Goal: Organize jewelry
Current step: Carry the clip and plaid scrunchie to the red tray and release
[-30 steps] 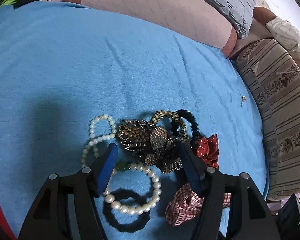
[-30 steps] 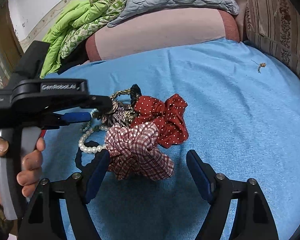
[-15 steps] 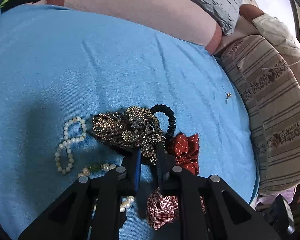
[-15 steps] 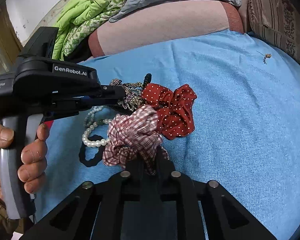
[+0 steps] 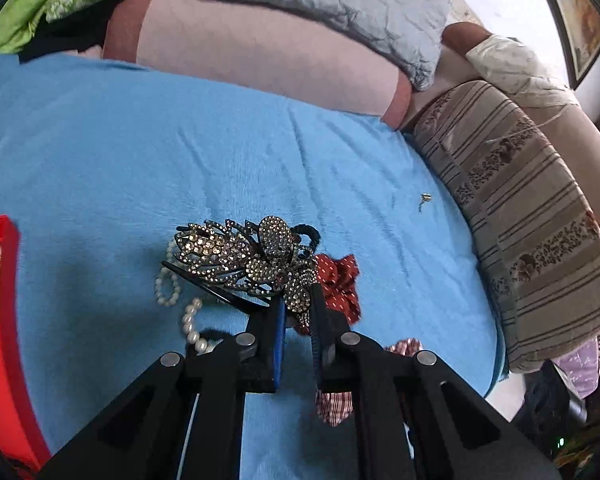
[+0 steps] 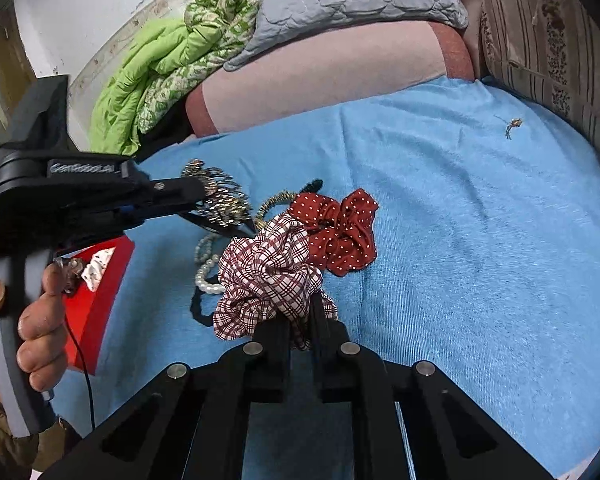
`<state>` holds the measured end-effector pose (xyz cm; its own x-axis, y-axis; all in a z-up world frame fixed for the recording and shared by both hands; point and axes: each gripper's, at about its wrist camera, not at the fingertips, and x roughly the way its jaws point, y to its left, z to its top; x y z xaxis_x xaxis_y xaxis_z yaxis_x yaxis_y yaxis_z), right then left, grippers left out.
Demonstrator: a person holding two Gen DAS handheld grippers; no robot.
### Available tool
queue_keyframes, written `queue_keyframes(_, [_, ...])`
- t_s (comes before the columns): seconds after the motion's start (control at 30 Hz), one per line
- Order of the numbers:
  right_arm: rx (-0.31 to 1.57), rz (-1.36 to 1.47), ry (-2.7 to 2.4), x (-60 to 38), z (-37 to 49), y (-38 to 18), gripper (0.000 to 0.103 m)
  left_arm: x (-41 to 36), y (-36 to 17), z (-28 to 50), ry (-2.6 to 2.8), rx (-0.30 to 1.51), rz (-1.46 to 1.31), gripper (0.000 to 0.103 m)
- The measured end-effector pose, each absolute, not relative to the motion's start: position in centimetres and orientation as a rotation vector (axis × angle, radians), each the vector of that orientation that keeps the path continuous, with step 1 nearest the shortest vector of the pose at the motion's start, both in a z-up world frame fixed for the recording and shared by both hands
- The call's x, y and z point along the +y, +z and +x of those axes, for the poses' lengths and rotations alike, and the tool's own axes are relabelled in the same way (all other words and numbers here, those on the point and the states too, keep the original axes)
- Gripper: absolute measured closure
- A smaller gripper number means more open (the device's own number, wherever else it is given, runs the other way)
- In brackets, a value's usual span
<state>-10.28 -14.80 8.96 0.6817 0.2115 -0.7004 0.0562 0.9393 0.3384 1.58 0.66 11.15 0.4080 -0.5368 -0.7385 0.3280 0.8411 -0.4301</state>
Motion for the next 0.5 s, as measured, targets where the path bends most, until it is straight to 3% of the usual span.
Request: queue_keyframes(0.5, [0.758, 0.295, 0.136, -11.1, -14.1, 13.5, 0.094, 8.1, 16.2, -7.6, -0.465, 0.871, -0.191, 0.093])
